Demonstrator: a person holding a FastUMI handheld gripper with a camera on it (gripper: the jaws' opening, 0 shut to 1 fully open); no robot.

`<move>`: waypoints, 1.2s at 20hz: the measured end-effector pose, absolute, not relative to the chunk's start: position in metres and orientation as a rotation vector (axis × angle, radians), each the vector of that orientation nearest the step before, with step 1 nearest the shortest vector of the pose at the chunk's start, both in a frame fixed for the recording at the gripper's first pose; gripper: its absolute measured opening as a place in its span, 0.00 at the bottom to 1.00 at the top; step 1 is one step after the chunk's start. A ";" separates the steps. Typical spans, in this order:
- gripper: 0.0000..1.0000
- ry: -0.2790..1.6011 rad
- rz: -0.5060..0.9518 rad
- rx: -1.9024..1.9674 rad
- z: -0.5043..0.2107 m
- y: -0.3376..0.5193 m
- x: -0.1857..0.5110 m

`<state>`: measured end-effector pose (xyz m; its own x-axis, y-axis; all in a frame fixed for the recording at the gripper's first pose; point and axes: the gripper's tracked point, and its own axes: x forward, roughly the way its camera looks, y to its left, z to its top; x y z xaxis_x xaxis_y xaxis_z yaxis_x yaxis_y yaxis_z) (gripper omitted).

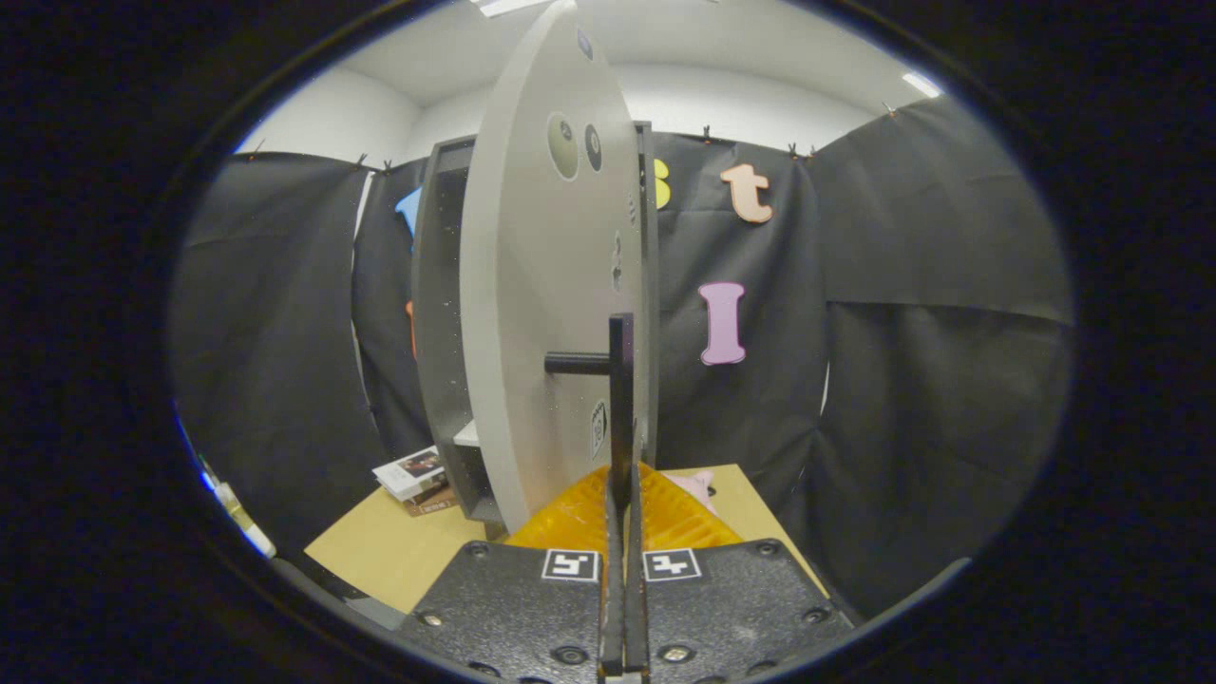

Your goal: Open the shoe cabinet door, grab the shoes and put them into the shoe cabinet, then close the shoe cabinet door.

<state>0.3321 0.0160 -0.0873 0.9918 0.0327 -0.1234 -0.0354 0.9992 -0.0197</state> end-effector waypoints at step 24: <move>0.04 0.114 0.123 -0.049 -0.081 -0.018 0.342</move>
<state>0.3423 -0.0180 -0.0815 0.9860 0.1194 -0.1167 -0.1250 0.9913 -0.0413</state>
